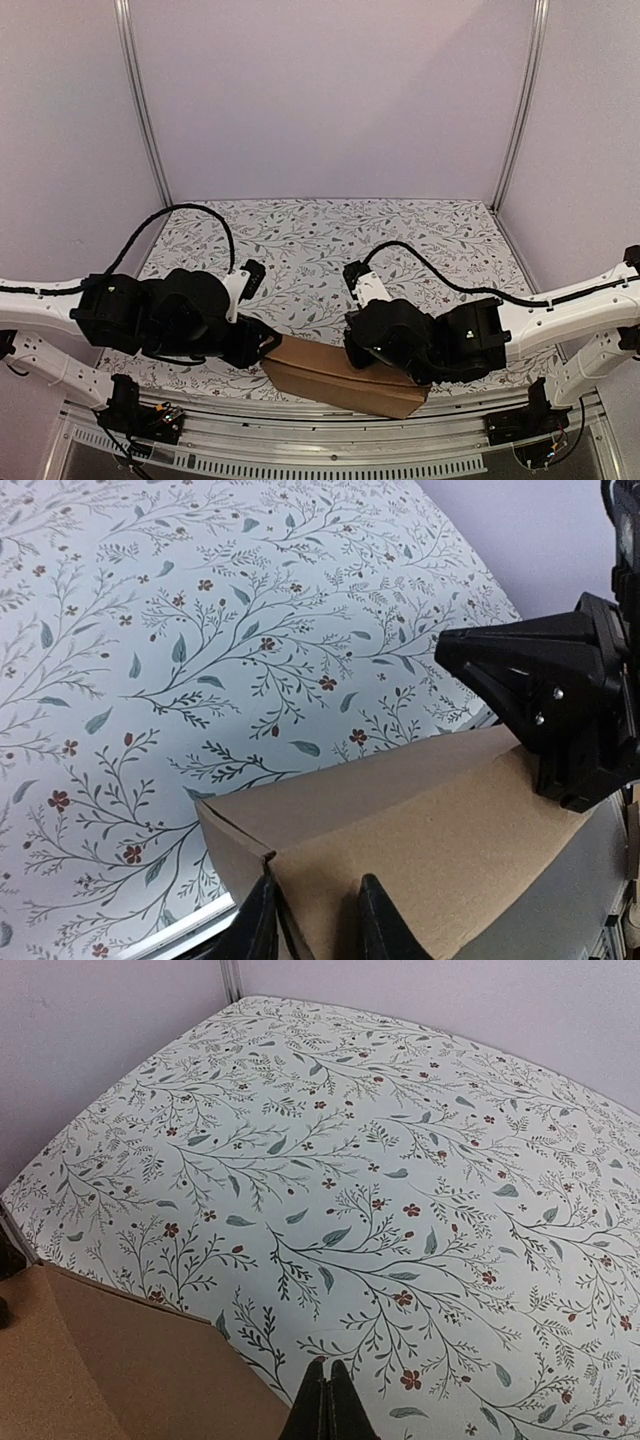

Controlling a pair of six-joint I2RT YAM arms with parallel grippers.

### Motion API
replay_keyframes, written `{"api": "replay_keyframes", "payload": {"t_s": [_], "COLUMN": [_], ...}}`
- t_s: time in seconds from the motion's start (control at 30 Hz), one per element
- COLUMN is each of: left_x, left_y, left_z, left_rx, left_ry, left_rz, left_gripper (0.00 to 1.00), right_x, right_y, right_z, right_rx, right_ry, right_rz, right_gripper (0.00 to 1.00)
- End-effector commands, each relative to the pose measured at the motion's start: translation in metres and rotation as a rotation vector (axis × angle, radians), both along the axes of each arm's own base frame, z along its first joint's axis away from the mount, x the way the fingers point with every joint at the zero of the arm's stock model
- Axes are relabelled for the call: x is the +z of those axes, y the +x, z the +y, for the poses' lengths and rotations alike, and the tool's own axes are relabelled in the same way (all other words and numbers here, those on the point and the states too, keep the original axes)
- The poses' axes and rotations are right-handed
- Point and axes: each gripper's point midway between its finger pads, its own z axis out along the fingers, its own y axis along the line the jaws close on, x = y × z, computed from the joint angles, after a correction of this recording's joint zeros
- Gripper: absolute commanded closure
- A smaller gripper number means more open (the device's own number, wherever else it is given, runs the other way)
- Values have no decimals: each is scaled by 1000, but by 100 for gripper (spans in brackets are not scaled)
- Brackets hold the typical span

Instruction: Fold the paper box

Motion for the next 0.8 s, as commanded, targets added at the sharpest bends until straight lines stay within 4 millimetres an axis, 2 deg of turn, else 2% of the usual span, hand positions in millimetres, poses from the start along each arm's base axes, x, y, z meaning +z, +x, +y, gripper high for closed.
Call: {"api": "replay_keyframes", "payload": {"t_s": [0.0,0.13,0.33,0.6,0.77], "left_x": [-40,-61,-79,-85,-84], "left_y": [-4,-7,-7,-6,-4], "left_z": [15,17,20,15,12], "left_rx": [4,17,37,41,44], "left_ry": [58,43,55,48,65], "left_rz": [67,104,121,129,124], "left_gripper": [74,77,78,78,78], "right_x": [-40,-48,-40,19,56], "right_y": [5,6,11,19,9], "right_z": [-19,-16,-14,-20,-35], "right_rx": [-9,-8,-4,18,70], "right_ry": [-187,-193,-166,-123,-58], "right_rz": [17,39,49,-7,-2], "right_gripper": [100,100,100,100,100]}}
